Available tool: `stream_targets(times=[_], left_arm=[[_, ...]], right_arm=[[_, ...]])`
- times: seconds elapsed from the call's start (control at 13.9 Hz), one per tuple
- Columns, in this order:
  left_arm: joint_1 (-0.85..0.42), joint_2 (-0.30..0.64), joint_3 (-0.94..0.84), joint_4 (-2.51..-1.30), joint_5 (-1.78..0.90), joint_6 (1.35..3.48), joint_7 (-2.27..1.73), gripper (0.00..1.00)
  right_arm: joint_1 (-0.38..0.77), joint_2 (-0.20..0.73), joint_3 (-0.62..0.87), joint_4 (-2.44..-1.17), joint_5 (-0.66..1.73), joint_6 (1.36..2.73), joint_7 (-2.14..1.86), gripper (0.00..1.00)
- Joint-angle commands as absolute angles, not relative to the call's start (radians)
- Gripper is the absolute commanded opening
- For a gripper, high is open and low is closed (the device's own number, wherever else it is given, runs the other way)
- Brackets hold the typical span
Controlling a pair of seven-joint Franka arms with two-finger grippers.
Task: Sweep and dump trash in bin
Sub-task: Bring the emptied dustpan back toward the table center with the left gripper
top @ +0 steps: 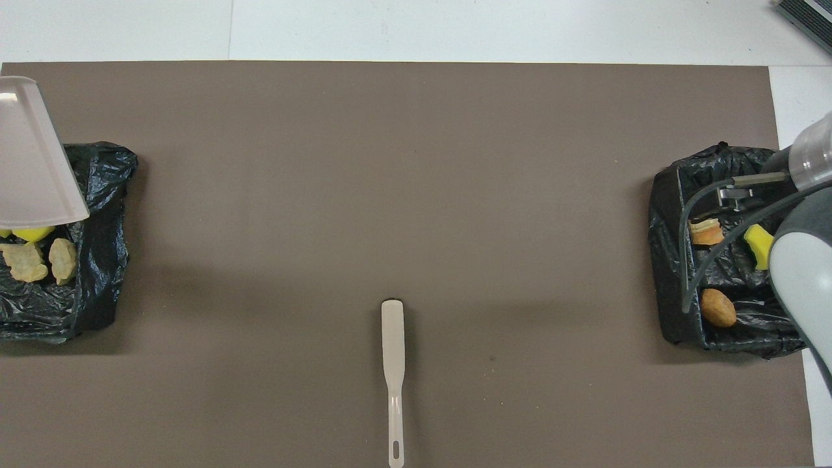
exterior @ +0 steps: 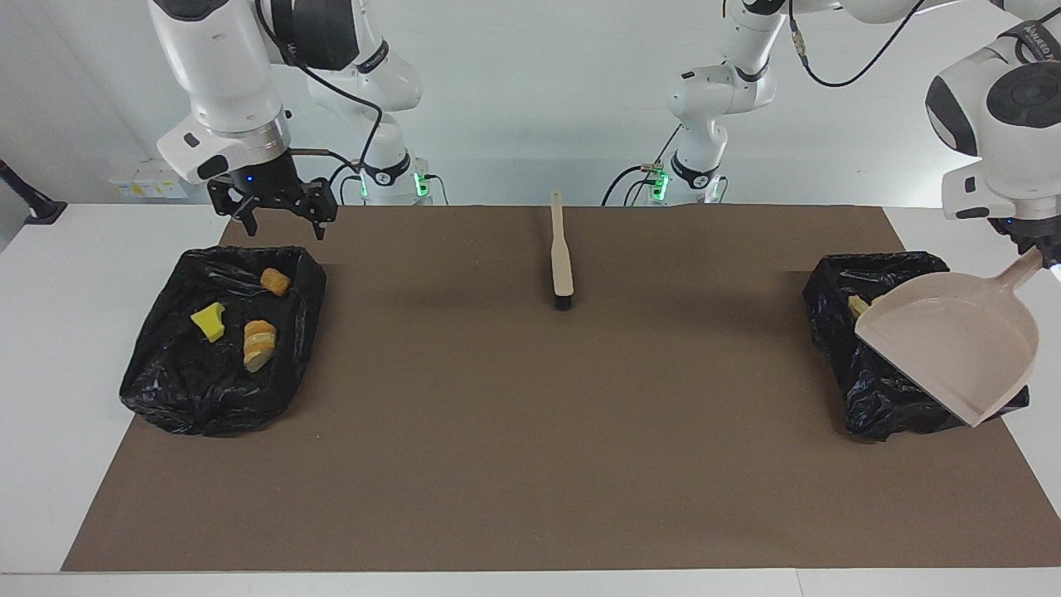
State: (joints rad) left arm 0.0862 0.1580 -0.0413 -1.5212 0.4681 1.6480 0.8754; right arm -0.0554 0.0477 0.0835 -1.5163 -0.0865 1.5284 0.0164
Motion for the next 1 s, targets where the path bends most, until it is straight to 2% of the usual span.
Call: stream_targets(times=[0.0,0.14,0.36,0.79,0.93], left_arm=[[0.006,0.114,-0.049,-1.529,0.396,1.542,0.717,0.0],[-0.037,0.085,-0.051,-1.574,0.249,1.525,0.527,0.0],[-0.156,0.063,-0.051,-1.64,0.18,1.525,0.319,0.0],[-0.371,0.126,-0.051,-1.661,0.034,1.702,0.016,0.0],[-0.437,0.198,-0.051,-1.655,0.003,1.78,-0.096,0.0]], right_arm=[[-0.078,0.026,0.084,-1.538,-0.051,1.528,0.003,1.0],[-0.086,0.0,0.084,-1.584,-0.051,1.569,0.026,1.0],[-0.112,-0.008,0.084,-1.601,-0.049,1.595,0.02,1.0],[-0.114,-0.017,0.084,-1.617,-0.048,1.592,0.025,1.0],[-0.114,-0.021,0.084,-1.623,-0.048,1.594,0.026,1.0]])
